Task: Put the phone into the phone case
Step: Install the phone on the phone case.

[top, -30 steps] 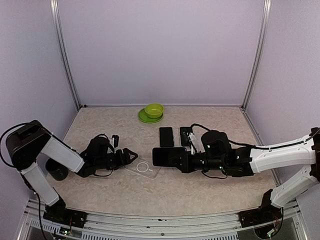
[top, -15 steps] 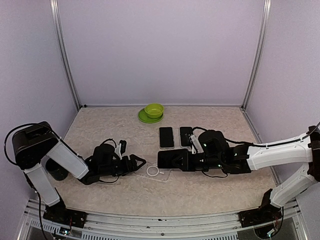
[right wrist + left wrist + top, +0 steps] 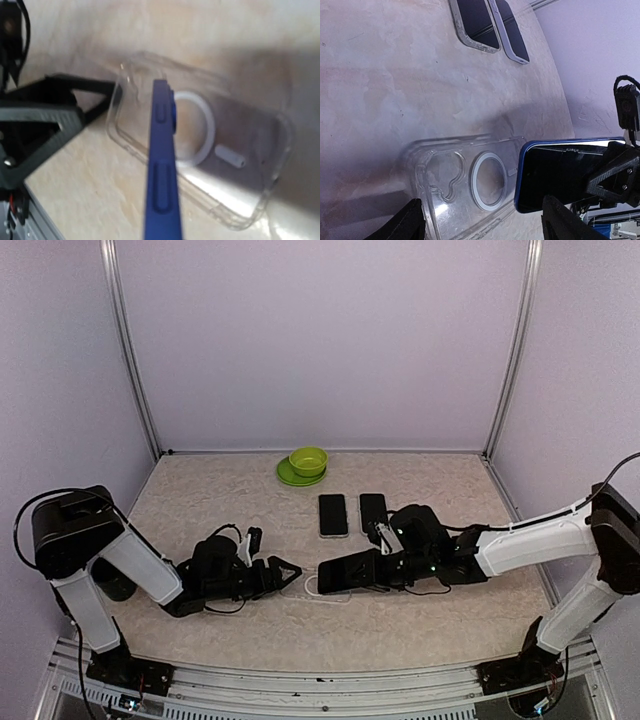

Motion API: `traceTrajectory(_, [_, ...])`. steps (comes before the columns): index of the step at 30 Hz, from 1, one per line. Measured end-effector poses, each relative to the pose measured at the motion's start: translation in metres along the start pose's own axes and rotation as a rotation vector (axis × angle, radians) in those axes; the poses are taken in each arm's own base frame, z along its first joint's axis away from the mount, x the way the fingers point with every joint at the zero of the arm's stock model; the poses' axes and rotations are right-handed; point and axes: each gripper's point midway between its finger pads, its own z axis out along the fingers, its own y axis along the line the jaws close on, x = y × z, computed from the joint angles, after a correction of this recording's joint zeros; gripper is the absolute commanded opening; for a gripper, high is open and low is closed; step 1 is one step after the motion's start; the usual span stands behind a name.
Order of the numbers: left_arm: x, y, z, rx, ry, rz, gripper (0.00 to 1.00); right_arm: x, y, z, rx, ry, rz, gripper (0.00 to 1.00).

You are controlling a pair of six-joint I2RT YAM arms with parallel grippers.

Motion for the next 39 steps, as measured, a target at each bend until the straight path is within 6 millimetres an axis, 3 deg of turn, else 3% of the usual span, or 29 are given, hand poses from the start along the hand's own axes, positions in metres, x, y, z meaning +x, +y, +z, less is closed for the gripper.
traceTrajectory(5, [0.000,-0.001,0.000,0.000,-0.002,-0.010,0.79,0.009,0.002,0.011,-0.025,0.061,0.024,0.00])
traceTrajectory(13, [0.001,-0.001,0.000,0.002,-0.002,-0.011,0.78,0.002,0.012,0.015,-0.068,0.066,0.043,0.00])
traceTrajectory(39, [0.004,-0.002,-0.002,0.011,0.000,-0.009,0.79,0.000,-0.002,0.040,-0.117,0.120,0.163,0.00])
